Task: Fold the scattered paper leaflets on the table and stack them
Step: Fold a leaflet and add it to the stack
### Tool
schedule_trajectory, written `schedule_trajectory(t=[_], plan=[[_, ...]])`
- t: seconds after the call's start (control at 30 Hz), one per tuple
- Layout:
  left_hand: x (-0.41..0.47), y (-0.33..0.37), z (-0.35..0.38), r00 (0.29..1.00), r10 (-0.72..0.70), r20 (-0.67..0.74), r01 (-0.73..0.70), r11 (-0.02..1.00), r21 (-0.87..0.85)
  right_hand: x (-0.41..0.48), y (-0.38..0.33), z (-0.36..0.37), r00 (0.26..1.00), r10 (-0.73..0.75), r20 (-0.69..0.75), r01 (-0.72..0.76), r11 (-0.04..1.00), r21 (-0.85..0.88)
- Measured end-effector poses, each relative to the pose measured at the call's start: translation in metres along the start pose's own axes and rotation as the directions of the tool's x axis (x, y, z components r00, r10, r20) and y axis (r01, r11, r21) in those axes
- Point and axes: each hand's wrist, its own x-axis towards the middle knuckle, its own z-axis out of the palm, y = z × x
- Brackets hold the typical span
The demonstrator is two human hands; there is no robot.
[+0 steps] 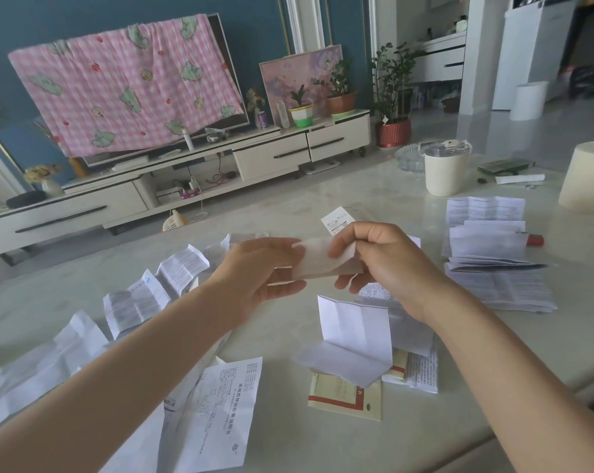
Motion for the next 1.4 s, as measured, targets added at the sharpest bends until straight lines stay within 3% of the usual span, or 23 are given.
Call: schedule_trajectory(t=[0.1, 0.2, 0.33, 0.47, 0.57, 0.67, 0.77, 0.8, 0.9, 0.97, 1.1, 1.27, 1.33, 1.4], plan=[[0.009, -0.002, -0.006, 0.995, 0.051, -0.082, -0.045, 0.996, 0.074, 0.001, -0.004, -0.006, 0.998, 0.052, -0.030, -0.049, 0.993, 0.106], [0.026, -0.007, -0.012, 0.981, 0.069, -0.180, -0.053, 0.994, 0.094, 0.005, -0.005, -0.019, 0.980, 0.069, -0.187, -0.032, 0.980, 0.196], [0.057, -0.030, -0.010, 0.939, 0.108, -0.325, -0.050, 0.982, 0.180, 0.007, -0.006, -0.028, 0.927, 0.066, -0.370, 0.002, 0.984, 0.180], [0.086, -0.055, 0.000, 0.888, 0.061, -0.456, 0.037, 0.978, 0.203, 0.010, -0.005, -0.025, 0.919, 0.077, -0.387, -0.021, 0.989, 0.145], [0.099, -0.071, 0.009, 0.917, -0.036, -0.397, 0.119, 0.975, 0.187, 0.013, -0.007, -0.025, 0.919, 0.097, -0.382, -0.035, 0.985, 0.167], [0.113, -0.080, 0.012, 0.942, 0.058, -0.330, 0.089, 0.906, 0.414, 0.017, -0.009, -0.028, 0.922, 0.116, -0.370, -0.054, 0.983, 0.173], [0.122, -0.075, 0.016, 0.961, 0.198, -0.190, 0.046, 0.567, 0.822, 0.020, -0.010, -0.034, 0.924, 0.132, -0.358, -0.067, 0.980, 0.189], [0.123, -0.070, 0.017, 0.961, 0.231, -0.155, 0.030, 0.470, 0.882, 0.020, -0.011, -0.037, 0.923, 0.139, -0.358, -0.069, 0.977, 0.201], [0.142, -0.050, 0.022, 0.932, 0.360, -0.043, -0.078, 0.315, 0.946, 0.025, -0.011, -0.049, 0.912, 0.152, -0.380, -0.070, 0.973, 0.219], [0.158, -0.041, 0.029, 0.936, 0.338, 0.100, -0.181, 0.215, 0.960, 0.024, -0.012, -0.056, 0.909, 0.151, -0.389, -0.069, 0.974, 0.217], [0.195, -0.037, 0.054, 0.965, 0.084, 0.248, -0.257, 0.136, 0.957, 0.028, -0.010, -0.065, 0.903, 0.150, -0.403, -0.063, 0.973, 0.220], [0.232, -0.046, 0.066, 0.952, -0.083, 0.294, -0.291, 0.038, 0.956, 0.033, -0.005, -0.060, 0.925, 0.151, -0.350, -0.079, 0.974, 0.211], [0.240, -0.049, 0.066, 0.955, -0.087, 0.284, -0.279, 0.072, 0.958, 0.037, -0.004, -0.056, 0.932, 0.152, -0.330, -0.085, 0.974, 0.209], [0.236, -0.047, 0.065, 0.965, 0.025, 0.260, -0.261, 0.104, 0.960, 0.041, -0.003, -0.052, 0.934, 0.156, -0.321, -0.093, 0.975, 0.203]])
